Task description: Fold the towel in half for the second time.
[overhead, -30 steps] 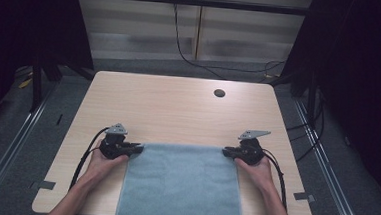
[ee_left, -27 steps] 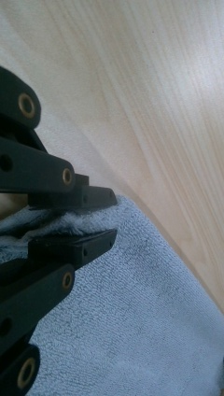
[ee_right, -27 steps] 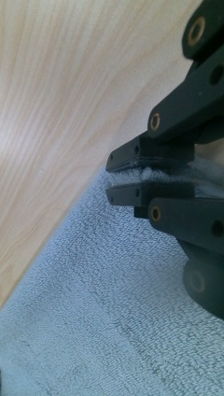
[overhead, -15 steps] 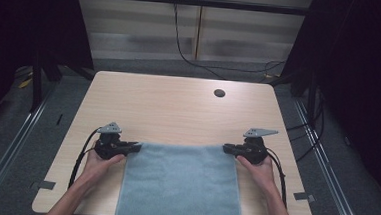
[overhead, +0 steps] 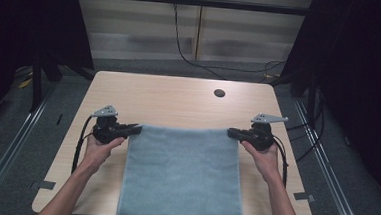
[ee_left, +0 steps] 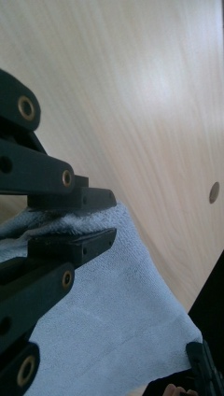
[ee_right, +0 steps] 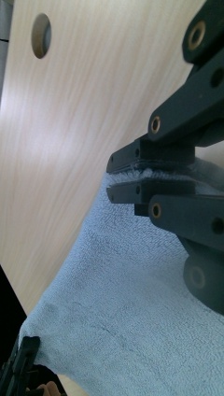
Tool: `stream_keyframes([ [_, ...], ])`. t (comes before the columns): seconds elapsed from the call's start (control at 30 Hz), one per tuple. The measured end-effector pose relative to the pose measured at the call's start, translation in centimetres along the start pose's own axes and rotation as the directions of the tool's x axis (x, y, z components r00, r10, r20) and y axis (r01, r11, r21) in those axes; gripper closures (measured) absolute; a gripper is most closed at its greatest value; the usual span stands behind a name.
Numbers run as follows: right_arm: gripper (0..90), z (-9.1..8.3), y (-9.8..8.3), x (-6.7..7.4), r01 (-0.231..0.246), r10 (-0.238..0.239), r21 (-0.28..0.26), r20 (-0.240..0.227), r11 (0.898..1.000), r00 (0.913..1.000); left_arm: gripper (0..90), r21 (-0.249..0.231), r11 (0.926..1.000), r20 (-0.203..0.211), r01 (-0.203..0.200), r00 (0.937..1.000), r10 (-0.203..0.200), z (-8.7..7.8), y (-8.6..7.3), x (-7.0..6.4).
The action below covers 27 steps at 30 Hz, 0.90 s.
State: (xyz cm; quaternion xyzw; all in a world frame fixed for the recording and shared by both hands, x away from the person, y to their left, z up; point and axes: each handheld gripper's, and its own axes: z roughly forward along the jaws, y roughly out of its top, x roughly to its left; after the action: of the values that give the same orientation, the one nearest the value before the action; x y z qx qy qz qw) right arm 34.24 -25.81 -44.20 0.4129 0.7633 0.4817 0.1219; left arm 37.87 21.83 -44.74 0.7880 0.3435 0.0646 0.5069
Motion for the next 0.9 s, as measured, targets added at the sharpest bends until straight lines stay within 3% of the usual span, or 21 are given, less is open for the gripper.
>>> stream_keyframes([
  [0.53, 85.4, -0.7, 3.3, -1.2, -0.005, 0.004, -0.063, -0.016, 0.998, 0.9999, 80.2, -0.051, 0.9986, -0.018, 0.010, 0.9998, -0.011, -0.3, 3.3, 1.1],
  [0.73, 85.5, -0.9, 4.9, -1.5, 0.010, -0.010, -0.070, 0.002, 0.998, 1.0000, 80.4, -0.102, 0.9948, -0.027, -0.005, 0.9996, 0.002, -0.9, 5.8, 0.7],
  [0.9, 85.6, -1.5, 6.1, -1.9, 0.010, -0.009, -0.095, 0.001, 0.995, 1.0000, 80.4, -0.110, 0.9938, -0.038, -0.012, 0.9992, 0.008, -1.0, 7.8, 1.3],
])
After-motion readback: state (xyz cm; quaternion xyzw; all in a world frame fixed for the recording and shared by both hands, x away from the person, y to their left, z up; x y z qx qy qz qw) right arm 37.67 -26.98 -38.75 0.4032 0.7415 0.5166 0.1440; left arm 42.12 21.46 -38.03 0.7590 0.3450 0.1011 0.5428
